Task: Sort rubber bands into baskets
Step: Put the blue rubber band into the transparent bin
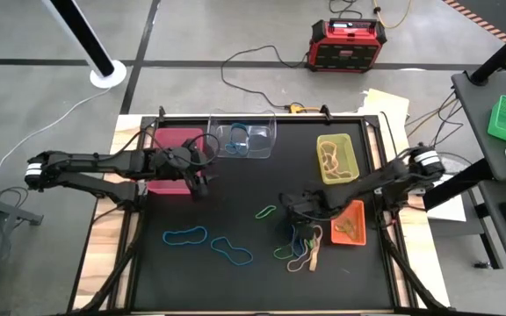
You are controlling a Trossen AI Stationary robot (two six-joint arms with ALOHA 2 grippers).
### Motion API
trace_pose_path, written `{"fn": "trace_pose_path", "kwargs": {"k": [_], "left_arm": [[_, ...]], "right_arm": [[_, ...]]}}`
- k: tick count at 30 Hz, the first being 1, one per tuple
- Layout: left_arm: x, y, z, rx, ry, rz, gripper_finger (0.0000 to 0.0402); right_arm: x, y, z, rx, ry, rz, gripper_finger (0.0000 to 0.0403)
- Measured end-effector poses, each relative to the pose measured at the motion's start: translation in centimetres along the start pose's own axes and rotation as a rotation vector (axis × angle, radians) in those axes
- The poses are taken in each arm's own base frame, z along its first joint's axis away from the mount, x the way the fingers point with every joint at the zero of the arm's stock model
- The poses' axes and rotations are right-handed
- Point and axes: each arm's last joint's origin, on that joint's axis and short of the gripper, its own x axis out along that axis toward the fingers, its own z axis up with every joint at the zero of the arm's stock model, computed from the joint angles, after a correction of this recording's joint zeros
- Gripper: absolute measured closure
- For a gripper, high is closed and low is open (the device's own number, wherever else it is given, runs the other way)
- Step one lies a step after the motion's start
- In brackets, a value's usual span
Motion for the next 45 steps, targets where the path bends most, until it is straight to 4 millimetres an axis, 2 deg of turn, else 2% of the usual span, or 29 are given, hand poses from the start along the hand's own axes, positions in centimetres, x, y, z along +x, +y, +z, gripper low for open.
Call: {"fn": "trace_pose_path", "kwargs": {"k": [4,6,8,11,12,15,20,26,31,35,38,41,45], "left_arm": [[0.0,0.0,0.0,0.011,-0.005,-0.001,0.0206],[0.0,0.0,0.1,0.014,-0.012,-0.001,0.0206],[0.0,0.0,0.1,0.018,-0.012,-0.001,0.0206],[0.0,0.0,0.2,0.017,-0.016,-0.001,0.0206],[0.0,0.0,0.2,0.020,-0.016,-0.001,0.0206],[-0.1,0.0,0.2,0.029,-0.023,-0.003,0.0206],[-1.4,0.0,0.4,0.038,-0.071,-0.015,0.0206],[-3.9,0.3,0.4,0.032,-0.140,-0.031,0.0206],[-5.3,0.5,0.1,0.019,-0.165,-0.040,0.0206],[-5.7,0.7,-0.3,0.010,-0.146,-0.041,0.0206],[-5.6,0.7,-0.6,0.013,-0.124,-0.040,0.0206],[-5.4,0.6,-0.8,0.016,-0.115,-0.039,0.0206],[-5.2,0.6,-1.1,0.018,-0.104,-0.039,0.0206]], "right_arm": [[2.3,-0.1,0.0,-0.020,0.078,-0.013,0.0234],[2.8,0.0,0.0,-0.040,0.088,-0.012,0.0248],[3.1,0.1,0.1,-0.054,0.090,-0.011,0.0280],[3.0,0.1,0.2,-0.070,0.085,0.005,0.0361],[2.7,0.0,0.1,-0.081,0.078,0.003,0.0376],[1.1,-0.6,0.4,-0.073,0.022,-0.009,0.0391],[-4.2,-3.1,3.2,-0.089,-0.214,-0.056,0.0393],[-9.4,-8.5,8.5,-0.149,-0.563,-0.203,0.0394],[-11.0,-13.7,12.6,-0.156,-0.818,-0.355,0.0394],[-9.6,-17.8,14.9,-0.112,-0.869,-0.375,0.0394],[-6.7,-20.3,16.2,-0.015,-0.822,-0.361,0.0394],[-3.6,-21.9,17.0,0.054,-0.717,-0.338,0.0382],[-1.9,-23.1,18.0,0.118,-0.601,-0.306,0.0336]]}}
